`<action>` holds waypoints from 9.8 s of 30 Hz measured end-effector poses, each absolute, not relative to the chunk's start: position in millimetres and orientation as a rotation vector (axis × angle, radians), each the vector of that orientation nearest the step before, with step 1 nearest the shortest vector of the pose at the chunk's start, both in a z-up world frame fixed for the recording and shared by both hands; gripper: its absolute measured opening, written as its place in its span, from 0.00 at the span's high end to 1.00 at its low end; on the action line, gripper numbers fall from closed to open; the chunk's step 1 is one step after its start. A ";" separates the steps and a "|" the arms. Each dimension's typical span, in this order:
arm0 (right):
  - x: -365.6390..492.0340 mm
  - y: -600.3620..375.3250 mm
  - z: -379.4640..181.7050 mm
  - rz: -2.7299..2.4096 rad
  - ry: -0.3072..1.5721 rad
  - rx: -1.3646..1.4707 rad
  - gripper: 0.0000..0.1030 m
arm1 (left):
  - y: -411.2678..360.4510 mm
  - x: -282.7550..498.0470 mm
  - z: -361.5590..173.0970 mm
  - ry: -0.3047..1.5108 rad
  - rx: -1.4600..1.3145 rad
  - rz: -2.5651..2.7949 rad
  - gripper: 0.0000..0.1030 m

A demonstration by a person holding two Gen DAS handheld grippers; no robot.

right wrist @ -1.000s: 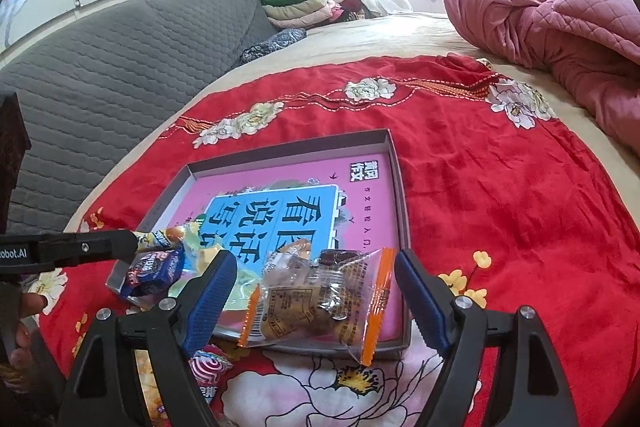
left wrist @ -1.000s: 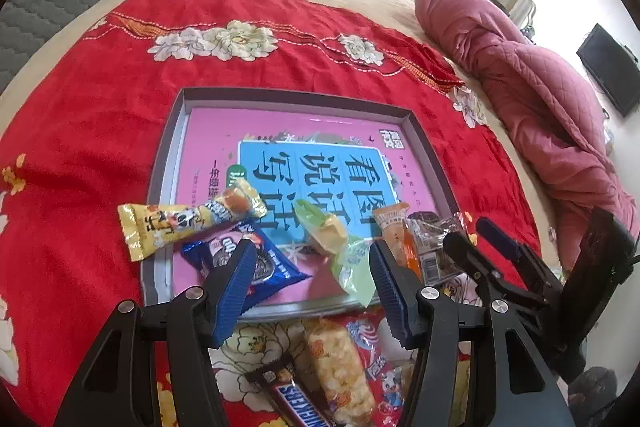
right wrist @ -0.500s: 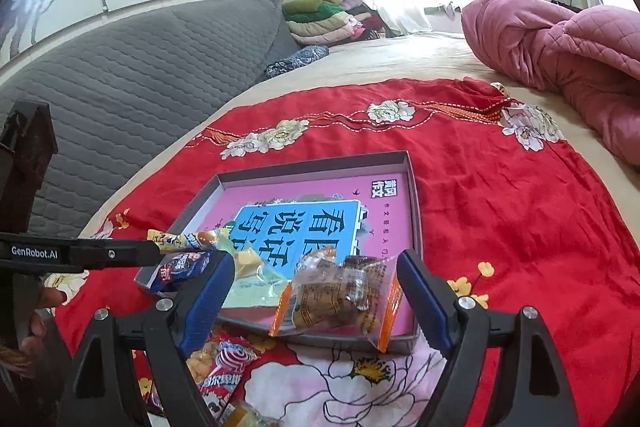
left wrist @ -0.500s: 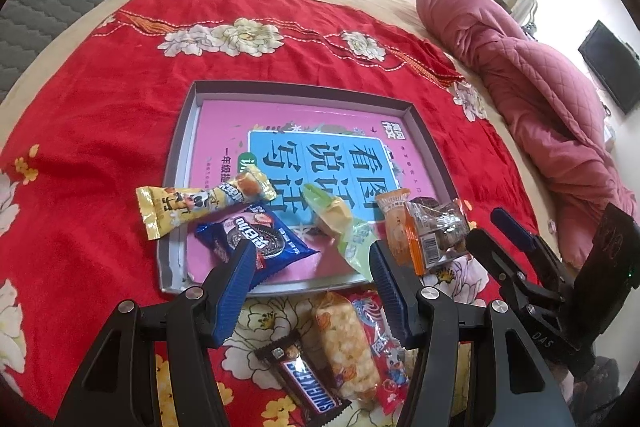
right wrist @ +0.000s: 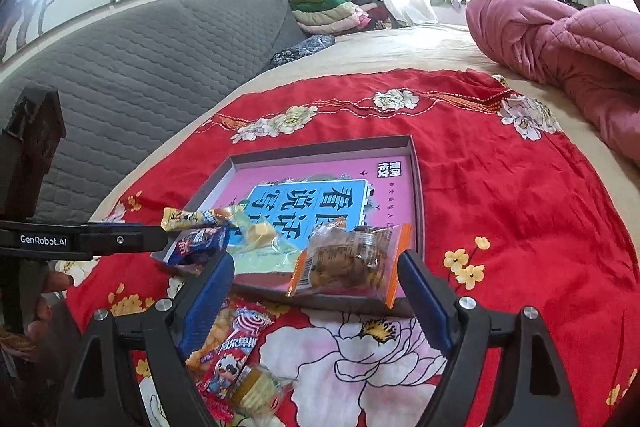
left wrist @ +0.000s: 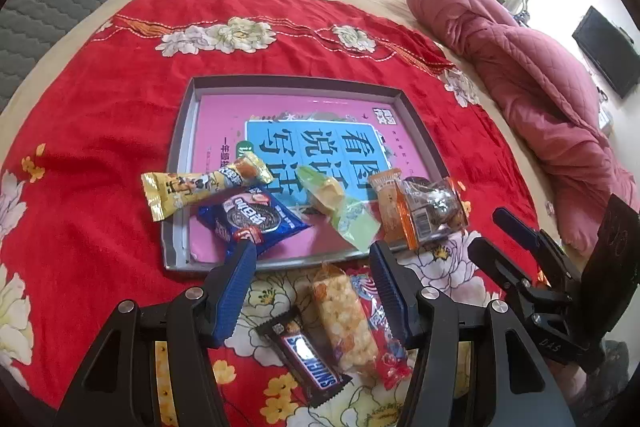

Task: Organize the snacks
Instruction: 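Withdraw both open tools from the tray toward the remaining snacks, then grasp the Snickers bar with the left tool while the right tool grasps the wafer cake packet, then lift the Snickers bar and wafer cake packet and carry them over the tray, then open the left tool to drop the Snickers bar while the right tool releases the wafer cake, then withdraw both tools toward the puffed snack bag and red lollipop packet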

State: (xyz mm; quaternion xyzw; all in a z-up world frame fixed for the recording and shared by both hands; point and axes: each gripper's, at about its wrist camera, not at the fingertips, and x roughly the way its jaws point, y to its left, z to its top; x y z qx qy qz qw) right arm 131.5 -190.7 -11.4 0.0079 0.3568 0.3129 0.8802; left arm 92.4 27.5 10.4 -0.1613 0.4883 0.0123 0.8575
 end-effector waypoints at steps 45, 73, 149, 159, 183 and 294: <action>77.6 -171.1 -33.0 0.690 0.908 -0.326 0.19 | 34.1 51.5 -52.4 1.230 -0.382 0.006 0.41; 75.5 -150.1 -72.5 0.697 1.019 -0.519 0.19 | 27.9 52.9 -74.2 1.291 -0.403 -0.007 0.41; 117.8 -166.9 -54.9 0.781 0.953 -0.155 0.59 | 30.6 51.7 -46.8 1.138 -0.335 0.062 0.70; 113.1 -170.9 -33.1 0.821 0.842 -0.099 0.58 | 37.1 51.4 -24.8 1.077 -0.359 0.077 0.71; 111.4 -169.5 -17.9 0.809 0.748 -0.081 0.58 | 45.4 56.1 2.7 0.991 -0.375 0.097 0.71; 99.1 -123.2 -78.7 0.809 1.060 -0.162 0.49 | 18.8 99.0 -81.1 1.252 -0.564 -0.008 0.49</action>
